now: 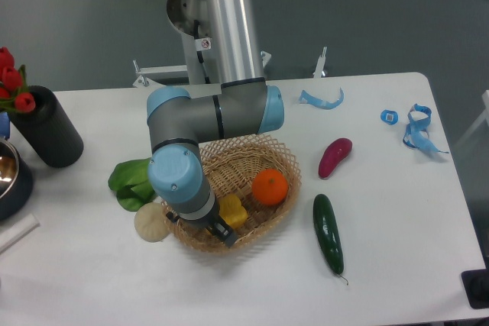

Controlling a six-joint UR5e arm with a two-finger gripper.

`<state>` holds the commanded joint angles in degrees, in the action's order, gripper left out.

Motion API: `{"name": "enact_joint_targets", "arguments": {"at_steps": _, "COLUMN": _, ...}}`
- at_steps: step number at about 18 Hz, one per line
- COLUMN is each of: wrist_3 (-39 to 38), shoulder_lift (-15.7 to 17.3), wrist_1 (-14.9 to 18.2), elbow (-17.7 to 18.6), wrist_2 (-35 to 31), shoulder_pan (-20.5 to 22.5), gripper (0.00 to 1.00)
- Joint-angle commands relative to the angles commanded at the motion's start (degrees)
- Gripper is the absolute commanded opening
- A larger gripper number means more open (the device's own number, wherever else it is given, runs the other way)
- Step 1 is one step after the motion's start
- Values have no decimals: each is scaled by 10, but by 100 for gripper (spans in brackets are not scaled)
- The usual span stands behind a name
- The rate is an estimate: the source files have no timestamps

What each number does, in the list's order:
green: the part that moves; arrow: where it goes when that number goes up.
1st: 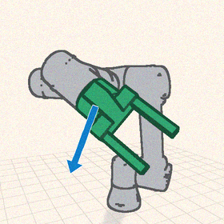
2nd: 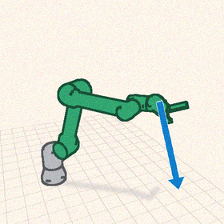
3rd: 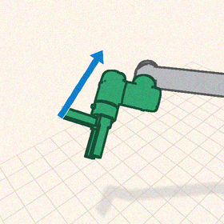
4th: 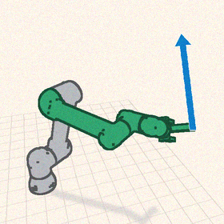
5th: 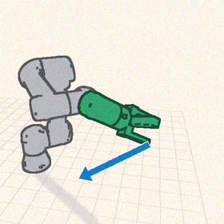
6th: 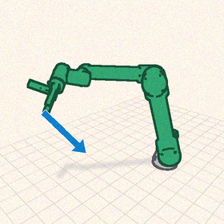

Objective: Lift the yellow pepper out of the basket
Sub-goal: 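Lower the gripper onto the yellow pepper and close on it, then lift the yellow pepper out of the basket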

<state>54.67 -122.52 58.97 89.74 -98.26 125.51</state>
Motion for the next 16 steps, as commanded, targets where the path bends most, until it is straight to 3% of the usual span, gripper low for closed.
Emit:
{"name": "enact_joint_targets", "arguments": {"at_steps": 2, "wrist_3": 0, "shoulder_lift": 4, "wrist_1": 2, "elbow": -1, "wrist_2": 6, "shoulder_pan": 0, "gripper": 53}}
{"name": "enact_joint_targets", "arguments": {"at_steps": 6, "wrist_3": 1, "shoulder_lift": 29, "wrist_1": 17, "elbow": 2, "wrist_2": 25, "shoulder_pan": 13, "gripper": 52}}
{"name": "enact_joint_targets", "arguments": {"at_steps": 10, "wrist_3": 7, "shoulder_lift": 84, "wrist_1": 69, "elbow": 1, "wrist_2": 46, "shoulder_pan": 59, "gripper": 48}}
{"name": "enact_joint_targets", "arguments": {"at_steps": 16, "wrist_3": 47, "shoulder_lift": 108, "wrist_1": 77, "elbow": -1, "wrist_2": 83, "shoulder_pan": 137, "gripper": 48}}
